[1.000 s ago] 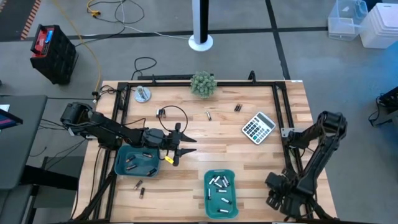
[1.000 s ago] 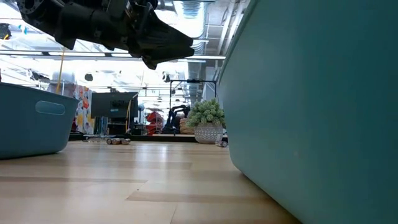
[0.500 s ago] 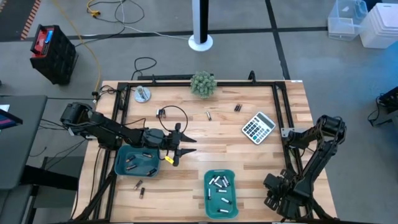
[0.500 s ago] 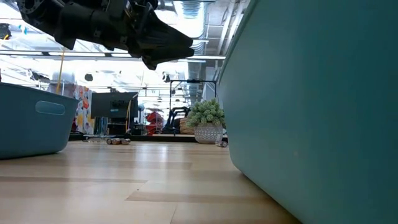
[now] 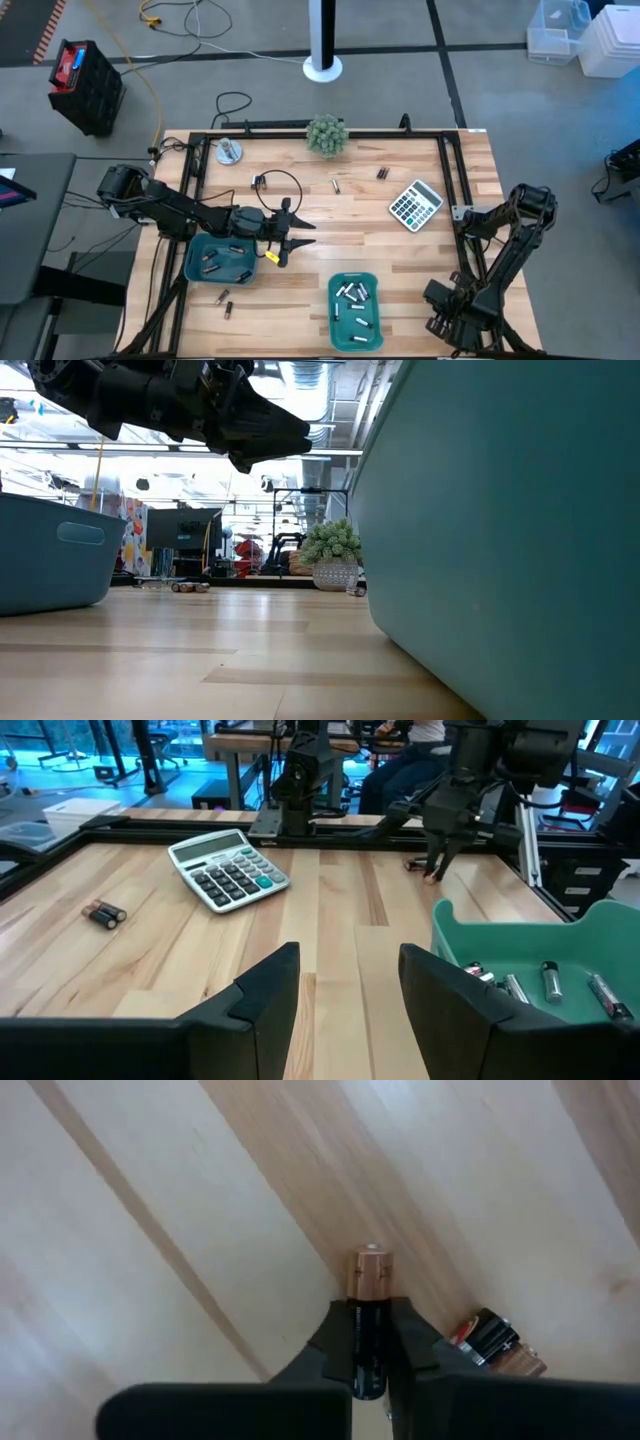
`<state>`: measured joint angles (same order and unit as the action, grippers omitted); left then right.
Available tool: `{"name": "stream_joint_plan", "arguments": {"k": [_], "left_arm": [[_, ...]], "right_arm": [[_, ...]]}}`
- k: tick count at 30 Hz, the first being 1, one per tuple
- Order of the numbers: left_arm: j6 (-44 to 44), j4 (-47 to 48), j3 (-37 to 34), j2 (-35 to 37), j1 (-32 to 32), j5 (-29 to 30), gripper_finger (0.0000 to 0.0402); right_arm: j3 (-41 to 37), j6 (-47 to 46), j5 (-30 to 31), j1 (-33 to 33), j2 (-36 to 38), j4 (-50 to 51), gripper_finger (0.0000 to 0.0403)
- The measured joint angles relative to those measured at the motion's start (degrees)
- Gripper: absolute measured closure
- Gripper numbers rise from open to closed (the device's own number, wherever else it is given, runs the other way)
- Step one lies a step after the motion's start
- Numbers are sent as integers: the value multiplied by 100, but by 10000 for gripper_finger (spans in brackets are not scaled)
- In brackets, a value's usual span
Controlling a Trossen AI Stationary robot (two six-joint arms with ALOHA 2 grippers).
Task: Sort batteries
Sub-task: Put the black battery into the blue bin
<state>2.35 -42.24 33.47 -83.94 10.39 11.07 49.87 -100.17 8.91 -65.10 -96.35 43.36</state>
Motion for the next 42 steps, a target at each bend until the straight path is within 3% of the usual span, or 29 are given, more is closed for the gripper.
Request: {"name": "stream_joint_plan", "arguments": {"k": [11,20,25,31,37,42], "left_arm": [[0,25,0,0,0,9,235],[-1,28,0,1,0,9,235],[33,27,0,147,0,9,235],[28,160,2,580,2,7,235],[-55,776,7,1232,24,4,235],[-59,1358,7,1881,123,15,235]], "right_arm": [[-35,96,428,6,517,22,389],[-31,1196,700,458,1110,58,390],[-25,2373,1074,954,1547,-126,390],[-20,4547,1989,1721,1880,-1100,390],[-20,7105,2065,2665,1903,-2773,390],[-11,8642,1864,3393,1789,-4084,390]]}}
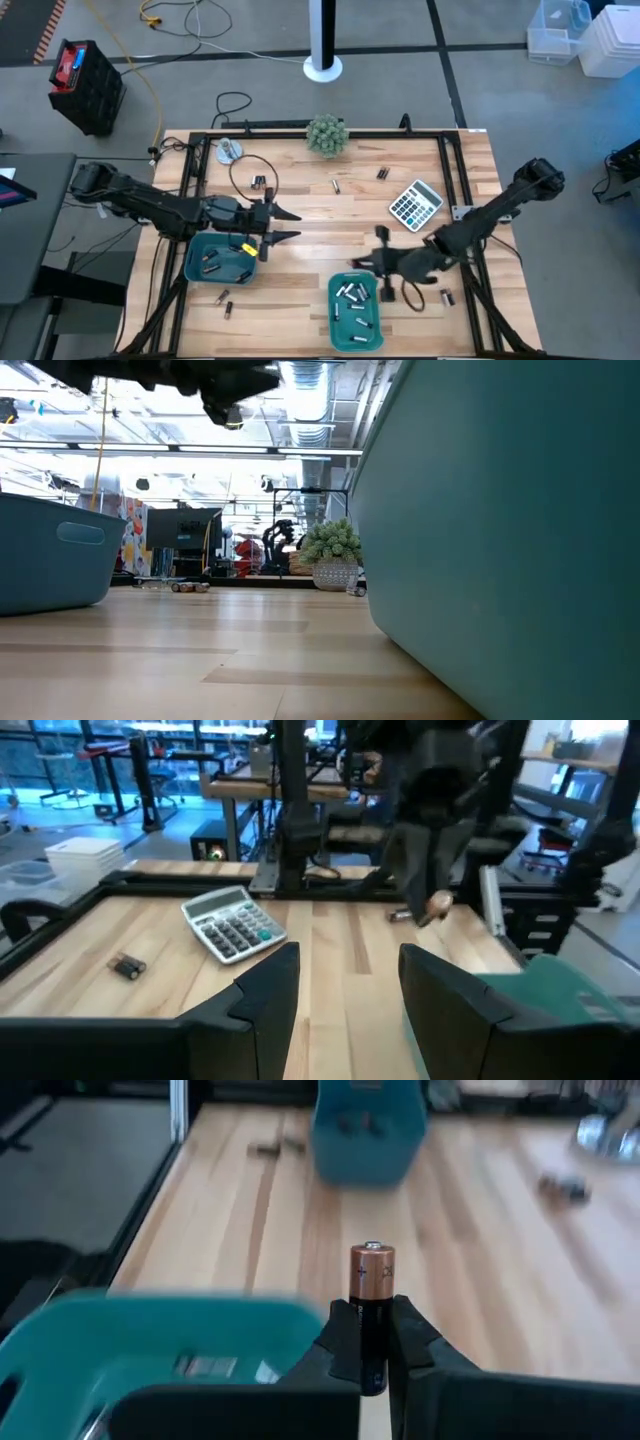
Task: Sort batteries
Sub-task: Put the black battery into the blue bin
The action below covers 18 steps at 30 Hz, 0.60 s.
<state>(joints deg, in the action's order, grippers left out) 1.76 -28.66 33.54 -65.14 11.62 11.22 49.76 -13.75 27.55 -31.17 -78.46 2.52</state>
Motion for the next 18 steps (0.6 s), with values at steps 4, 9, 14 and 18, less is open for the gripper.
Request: {"name": "stream_joint_plan", "arguments": {"k": [4,9,14,18], "left_arm": [[-34,435,0,524,176,395,235],[-268,880,0,1117,553,1171,235],[-426,1341,0,1637,1019,1948,235],[-452,1714,0,1944,1360,2514,235]], "right_arm": [[0,649,-430,533,-445,-1075,390],[31,1072,-993,1040,-1272,-2726,390],[790,1262,-1181,1346,-2210,-3091,387],[1705,1549,-1516,1507,-2995,-3075,387]]}}
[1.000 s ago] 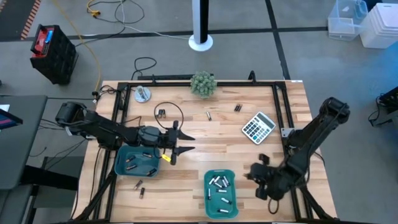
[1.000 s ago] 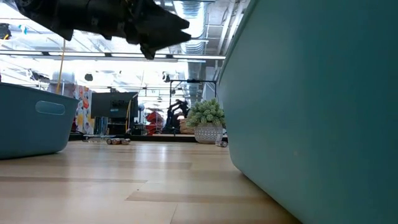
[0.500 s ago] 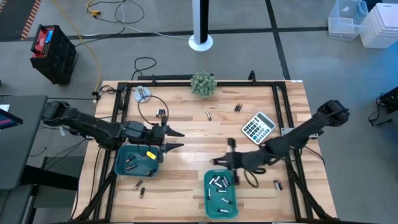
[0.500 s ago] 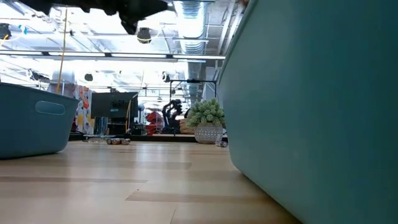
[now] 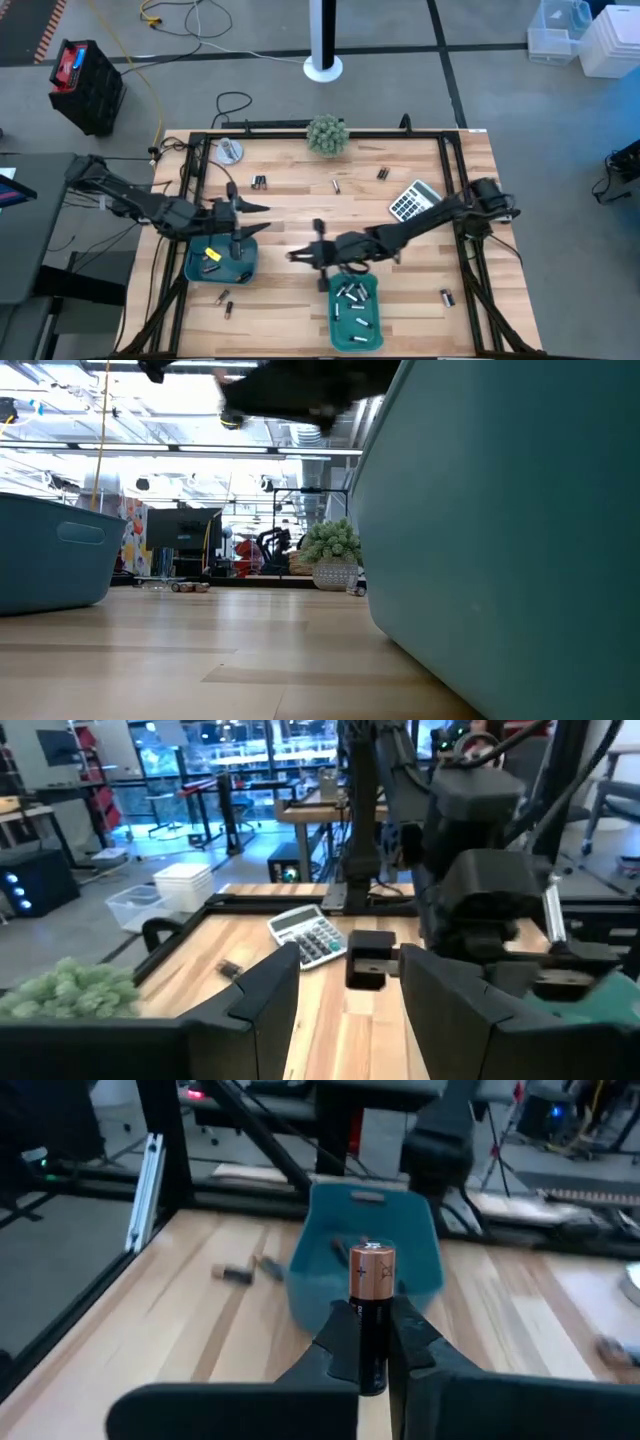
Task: Sort batteries
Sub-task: Put the black battery into the blue bin
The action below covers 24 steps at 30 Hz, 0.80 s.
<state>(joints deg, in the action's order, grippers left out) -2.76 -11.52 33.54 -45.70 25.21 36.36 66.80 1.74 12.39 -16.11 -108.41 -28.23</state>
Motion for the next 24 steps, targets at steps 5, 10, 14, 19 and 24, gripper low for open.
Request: {"name": "stream_joint_plan", "arguments": {"k": [5,10,14,19,24], "left_arm": [[-4,186,-2,291,416,413,235],[-209,174,-2,439,814,880,235],[-283,179,-2,453,1029,1186,235],[-348,166,-2,451,1158,1382,235],[-350,184,-2,484,1158,1405,235]], "right_arm": [[1186,155,-129,185,-872,-31,386],[2492,112,-713,351,-1801,125,386],[3418,81,-819,438,-2435,584,386],[4162,18,-834,518,-2981,915,373],[4378,-80,-844,589,-3160,1137,307]]}}
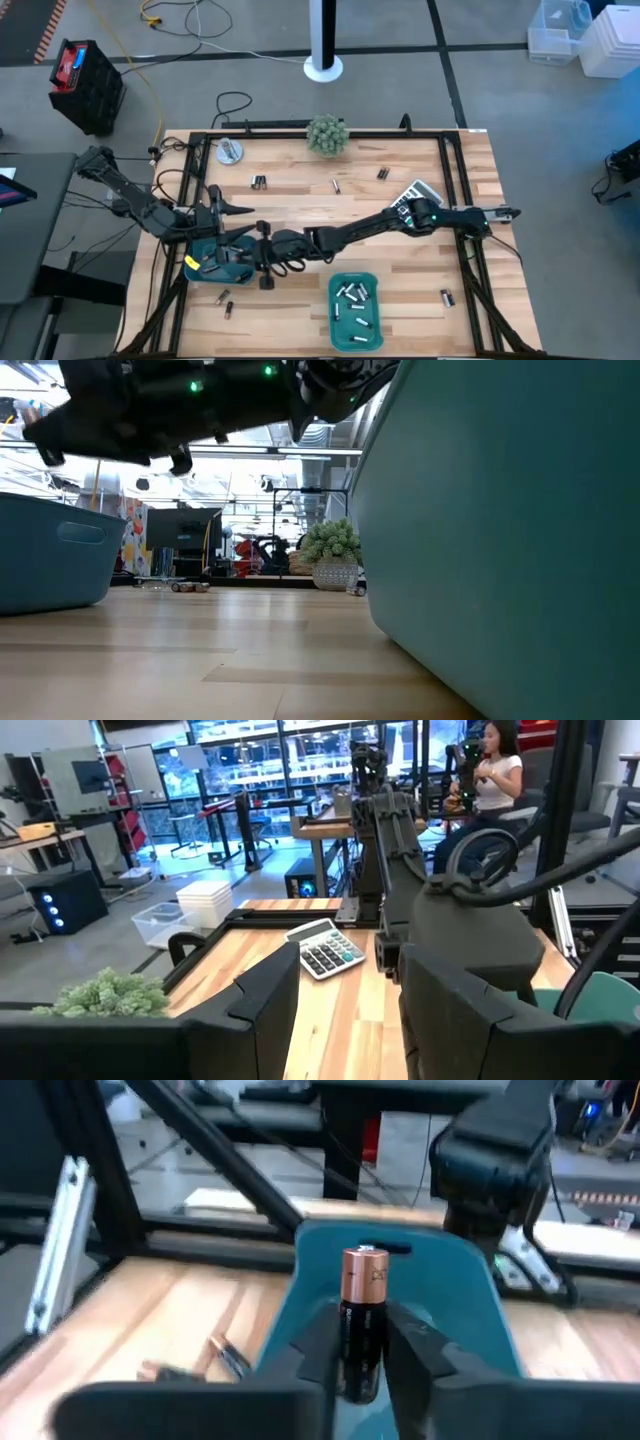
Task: Sort batteries
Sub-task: Put the black battery into the blue bin, then put the silver battery into the green bin
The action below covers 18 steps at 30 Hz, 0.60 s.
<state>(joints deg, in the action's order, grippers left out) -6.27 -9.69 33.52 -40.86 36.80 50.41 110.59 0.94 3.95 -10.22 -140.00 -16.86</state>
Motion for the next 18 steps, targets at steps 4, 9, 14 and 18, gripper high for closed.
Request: {"name": "stream_joint_plan", "arguments": {"k": [4,9,14,18], "left_arm": [[-2,10,0,0,0,2,235],[1,22,0,2,0,0,235],[12,68,0,2,0,0,235],[31,142,0,-1,0,-2,235]], "right_arm": [[4,-47,-13,66,2,145,228],[-19,114,53,105,46,134,169],[-653,351,374,85,449,-169,169],[-1956,332,462,108,1170,-1222,179]]}}
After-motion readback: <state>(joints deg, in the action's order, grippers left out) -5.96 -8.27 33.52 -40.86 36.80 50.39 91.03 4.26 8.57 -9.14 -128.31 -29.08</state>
